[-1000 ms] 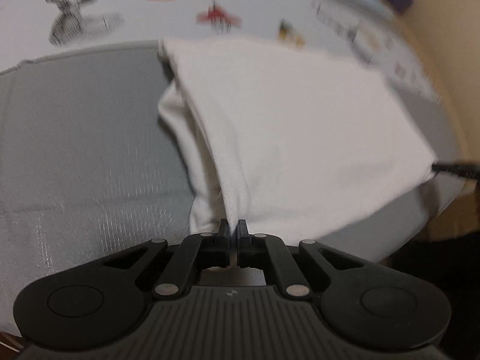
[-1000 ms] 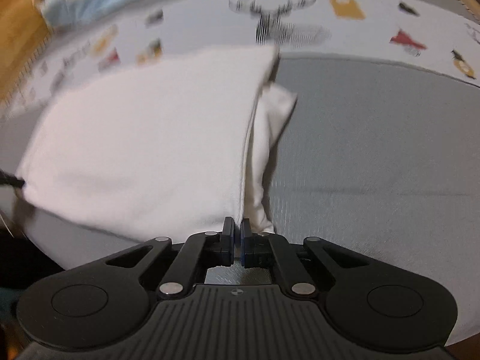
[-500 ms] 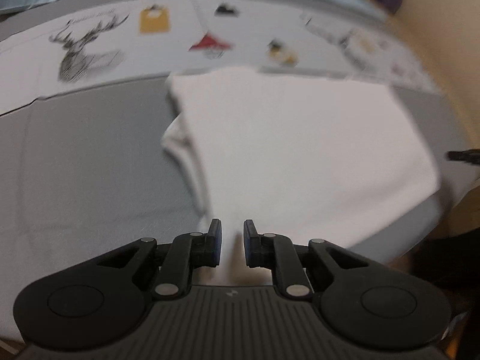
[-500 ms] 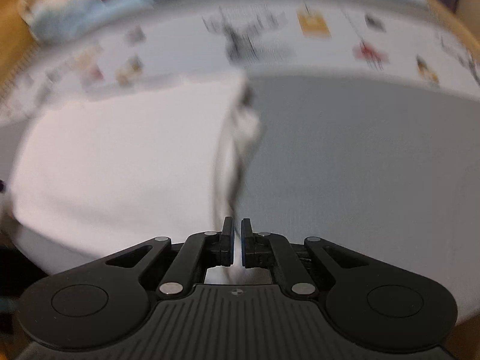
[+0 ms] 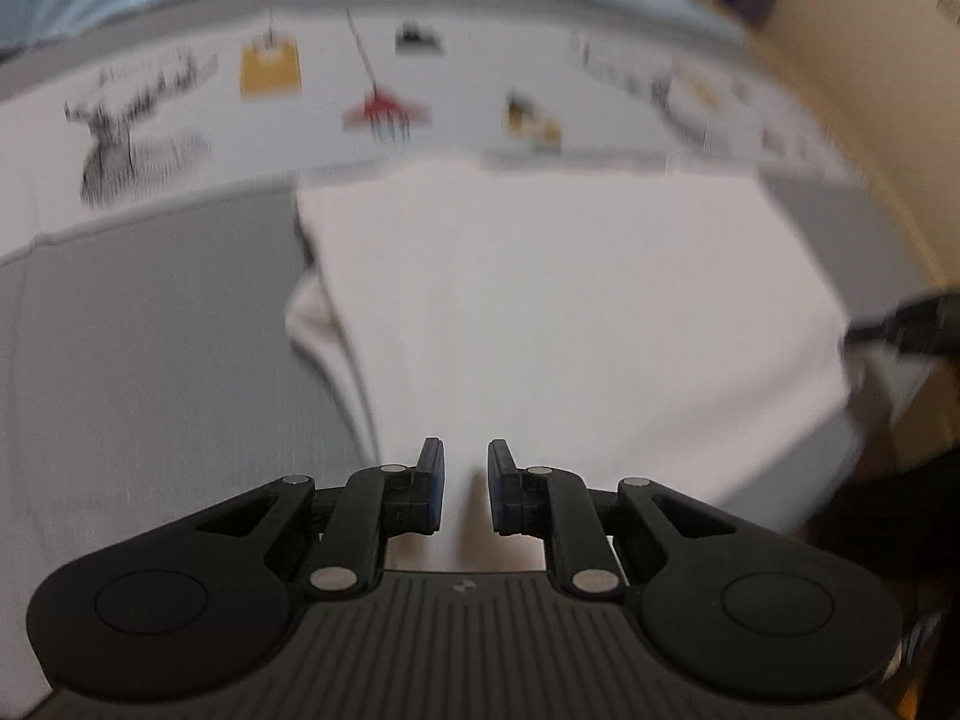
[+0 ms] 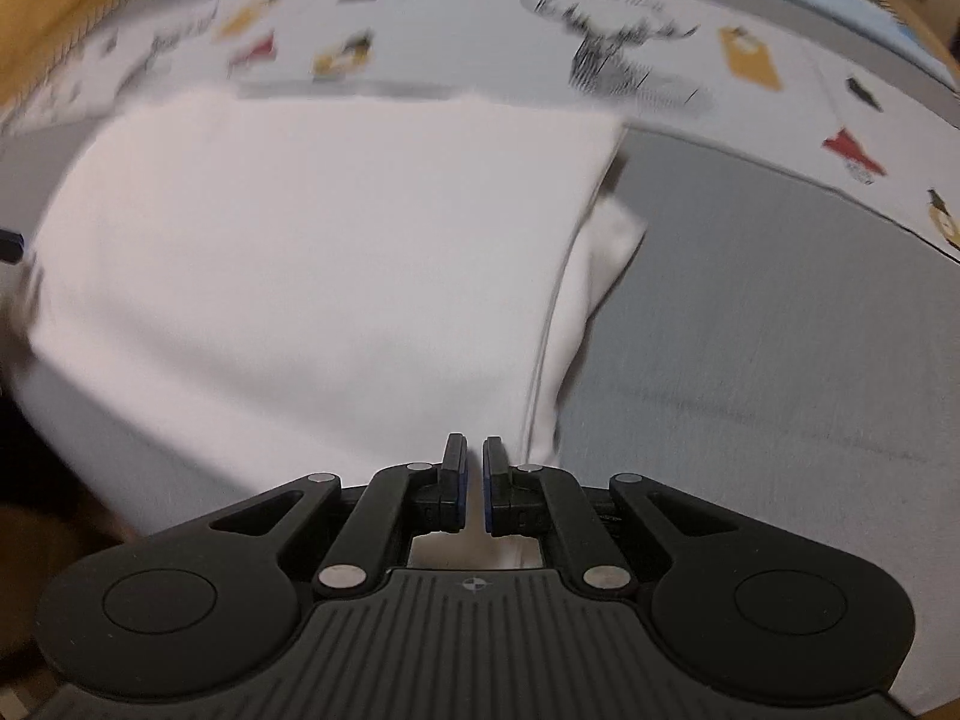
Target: Fold small clothes
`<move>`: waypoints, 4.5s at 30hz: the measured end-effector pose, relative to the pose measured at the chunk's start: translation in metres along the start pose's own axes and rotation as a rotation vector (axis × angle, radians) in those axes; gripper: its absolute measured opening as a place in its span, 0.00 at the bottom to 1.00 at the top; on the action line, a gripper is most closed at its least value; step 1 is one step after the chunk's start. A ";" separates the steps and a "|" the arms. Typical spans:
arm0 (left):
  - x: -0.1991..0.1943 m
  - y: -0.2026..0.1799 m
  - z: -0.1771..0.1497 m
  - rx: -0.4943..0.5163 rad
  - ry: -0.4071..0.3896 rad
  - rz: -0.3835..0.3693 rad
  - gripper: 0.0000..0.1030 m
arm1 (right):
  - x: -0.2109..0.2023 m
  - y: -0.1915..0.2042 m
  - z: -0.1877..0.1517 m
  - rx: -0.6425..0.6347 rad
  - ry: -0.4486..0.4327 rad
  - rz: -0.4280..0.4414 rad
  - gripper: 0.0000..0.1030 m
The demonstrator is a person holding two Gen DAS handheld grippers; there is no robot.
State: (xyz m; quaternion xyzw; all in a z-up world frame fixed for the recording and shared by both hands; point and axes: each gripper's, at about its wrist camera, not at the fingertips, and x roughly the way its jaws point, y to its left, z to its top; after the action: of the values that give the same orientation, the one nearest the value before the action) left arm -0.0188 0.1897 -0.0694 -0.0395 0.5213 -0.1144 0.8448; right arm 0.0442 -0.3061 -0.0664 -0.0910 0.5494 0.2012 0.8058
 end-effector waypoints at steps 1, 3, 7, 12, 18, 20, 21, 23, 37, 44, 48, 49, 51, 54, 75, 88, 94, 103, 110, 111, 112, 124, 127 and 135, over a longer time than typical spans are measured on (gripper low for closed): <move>0.001 -0.004 0.006 -0.002 -0.028 0.005 0.16 | 0.004 0.002 -0.002 0.002 0.007 -0.015 0.05; 0.015 -0.005 0.015 -0.002 -0.047 0.042 0.16 | 0.017 0.002 -0.006 -0.023 0.066 -0.071 0.08; 0.055 -0.004 0.007 0.069 0.117 0.198 0.35 | 0.019 0.009 -0.004 -0.051 0.099 -0.125 0.25; 0.015 -0.003 0.023 -0.021 -0.001 0.190 0.36 | -0.024 0.026 0.014 0.056 -0.104 -0.125 0.29; -0.062 -0.015 0.030 0.028 -0.213 0.162 0.54 | -0.062 0.085 0.024 0.110 -0.355 -0.087 0.48; -0.083 -0.018 0.026 0.048 -0.298 0.153 0.65 | -0.060 0.108 0.024 0.120 -0.391 -0.047 0.50; -0.095 -0.022 0.018 0.044 -0.334 0.148 0.69 | -0.059 0.121 0.023 0.122 -0.406 -0.029 0.50; -0.103 -0.020 0.003 -0.008 -0.396 0.154 0.72 | -0.052 0.147 0.018 0.113 -0.413 -0.004 0.51; -0.091 0.026 0.004 -0.235 -0.308 0.302 0.73 | 0.018 0.315 0.015 -0.327 -0.337 0.055 0.50; -0.085 0.038 0.003 -0.286 -0.283 0.321 0.73 | 0.034 0.351 0.008 -0.492 -0.323 0.069 0.50; -0.084 0.041 0.002 -0.301 -0.276 0.324 0.73 | 0.044 0.364 0.001 -0.577 -0.315 0.067 0.50; -0.084 0.042 0.002 -0.304 -0.275 0.324 0.73 | 0.045 0.367 0.000 -0.591 -0.314 0.068 0.50; -0.085 0.043 0.001 -0.308 -0.272 0.322 0.73 | 0.050 0.372 -0.001 -0.612 -0.307 0.076 0.50; -0.085 0.044 0.000 -0.310 -0.263 0.327 0.73 | 0.059 0.380 -0.002 -0.652 -0.282 0.079 0.50; -0.048 0.068 0.017 -0.466 -0.126 -0.011 0.86 | 0.003 0.359 0.014 -0.547 -0.419 0.220 0.05; 0.054 0.090 0.062 -0.641 0.150 -0.224 0.96 | -0.038 0.314 0.020 -0.418 -0.492 0.294 0.05; 0.077 0.068 0.062 -0.525 0.188 -0.218 0.36 | -0.045 0.311 0.029 -0.376 -0.498 0.312 0.05; -0.011 0.110 0.043 -0.568 -0.149 -0.193 0.17 | -0.054 0.328 0.054 -0.263 -0.561 0.471 0.05; -0.022 0.093 0.053 -0.460 -0.135 -0.062 0.17 | -0.046 0.322 0.057 -0.157 -0.510 0.504 0.05; -0.022 0.087 0.058 -0.438 -0.138 -0.060 0.17 | -0.046 0.320 0.055 -0.148 -0.508 0.497 0.05; -0.022 0.080 0.059 -0.421 -0.143 -0.062 0.17 | -0.049 0.316 0.050 -0.135 -0.511 0.489 0.05; -0.001 -0.045 0.120 -0.201 -0.163 -0.118 0.17 | -0.079 0.221 0.017 0.032 -0.561 0.361 0.04; 0.007 -0.088 0.134 -0.153 -0.179 -0.152 0.17 | -0.089 0.195 0.003 0.084 -0.587 0.309 0.04; 0.027 -0.180 0.148 -0.040 -0.185 -0.337 0.44 | -0.110 0.127 -0.042 0.266 -0.621 0.056 0.04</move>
State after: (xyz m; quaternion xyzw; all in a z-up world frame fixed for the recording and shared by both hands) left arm 0.0971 0.0008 0.0072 -0.1534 0.4294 -0.2397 0.8571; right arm -0.0802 -0.2314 0.0287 0.0956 0.3017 0.1677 0.9337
